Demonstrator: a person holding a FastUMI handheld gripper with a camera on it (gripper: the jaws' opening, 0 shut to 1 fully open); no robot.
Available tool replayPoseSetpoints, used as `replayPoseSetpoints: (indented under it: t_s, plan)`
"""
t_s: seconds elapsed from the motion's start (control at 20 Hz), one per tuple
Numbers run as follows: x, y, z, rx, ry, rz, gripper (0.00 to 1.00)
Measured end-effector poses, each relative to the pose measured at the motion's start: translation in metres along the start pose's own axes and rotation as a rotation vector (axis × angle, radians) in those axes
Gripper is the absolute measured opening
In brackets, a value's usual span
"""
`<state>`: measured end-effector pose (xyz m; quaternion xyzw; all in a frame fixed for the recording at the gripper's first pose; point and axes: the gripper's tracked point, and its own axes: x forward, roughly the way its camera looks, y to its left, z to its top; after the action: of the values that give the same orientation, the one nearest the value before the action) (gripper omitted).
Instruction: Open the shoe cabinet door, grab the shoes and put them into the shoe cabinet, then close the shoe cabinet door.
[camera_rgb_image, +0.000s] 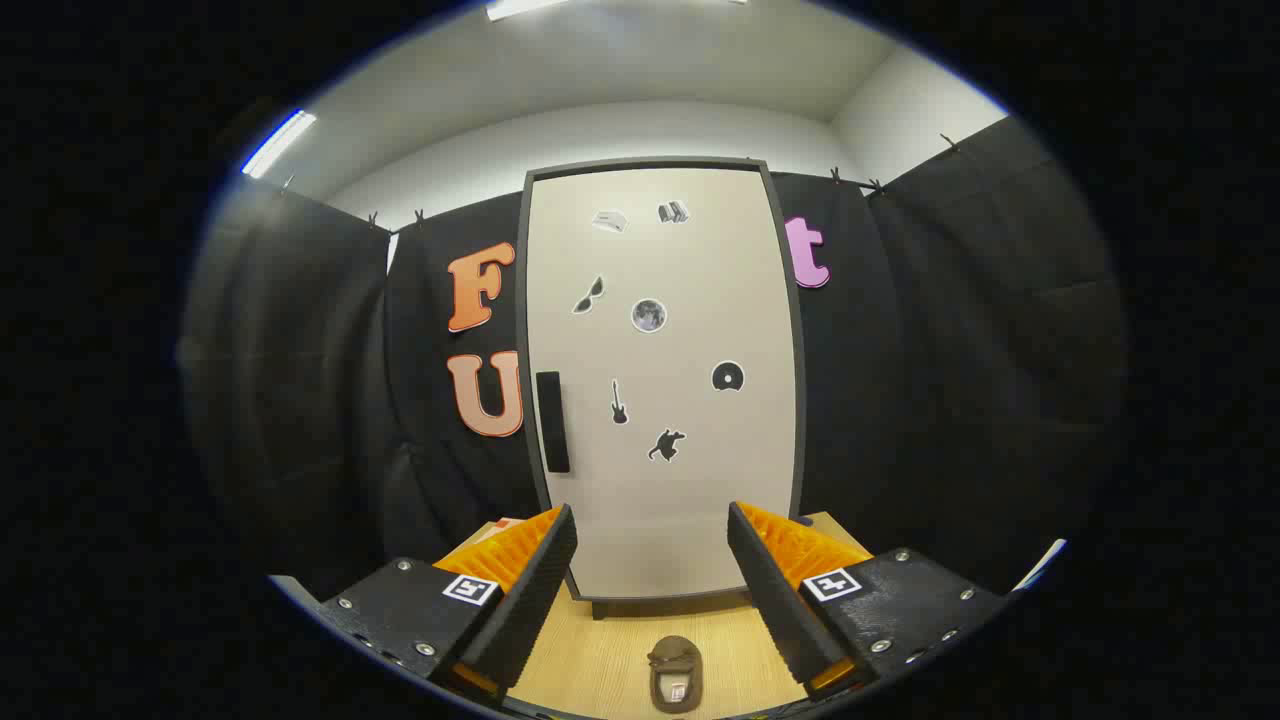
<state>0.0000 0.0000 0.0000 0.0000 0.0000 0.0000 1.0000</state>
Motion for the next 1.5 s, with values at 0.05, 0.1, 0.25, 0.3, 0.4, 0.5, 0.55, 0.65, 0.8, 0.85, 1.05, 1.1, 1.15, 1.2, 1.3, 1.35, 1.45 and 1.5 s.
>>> replayPoseSetpoints:
  t_s: [0.05,0.1,0.25,0.3,0.4,0.5,0.55,0.65,0.8,0.85,1.05,1.1,1.15,1.2,1.3,1.35,1.45,1.5]
  plan:
    - [0.001,0.000,0.000,-0.002,0.000,-0.001,0.95]
    - [0.001,0.001,0.000,-0.005,0.001,0.000,0.95]
    - [0.004,0.004,-0.004,-0.008,0.013,0.006,0.95]
    - [0.005,0.005,-0.003,-0.007,0.016,0.008,0.95]
    - [0.006,0.005,-0.003,-0.008,0.016,0.007,0.95]
    - [0.008,0.007,-0.003,-0.003,0.016,0.011,0.95]
    - [0.009,0.008,-0.002,-0.002,0.018,0.014,0.95]
    - [0.010,0.012,0.003,0.006,0.005,0.030,0.95]
    - [0.020,0.015,-0.006,-0.004,0.027,0.029,0.95]
    - [0.024,0.018,-0.009,-0.002,0.040,0.032,0.95]
    - [0.047,0.033,-0.014,0.009,0.053,0.070,0.95]
    - [0.053,0.038,-0.013,0.011,0.051,0.082,0.95]
    - [0.060,0.044,-0.011,0.013,0.048,0.101,0.95]
    - [0.068,0.051,-0.011,0.015,0.048,0.117,0.95]
    - [0.087,0.062,-0.006,0.013,0.036,0.141,0.95]
    - [0.096,0.067,-0.002,0.012,0.033,0.155,0.95]
    - [0.115,0.081,0.003,0.012,0.025,0.178,0.95]
    - [0.124,0.087,0.005,0.014,0.020,0.188,0.95]
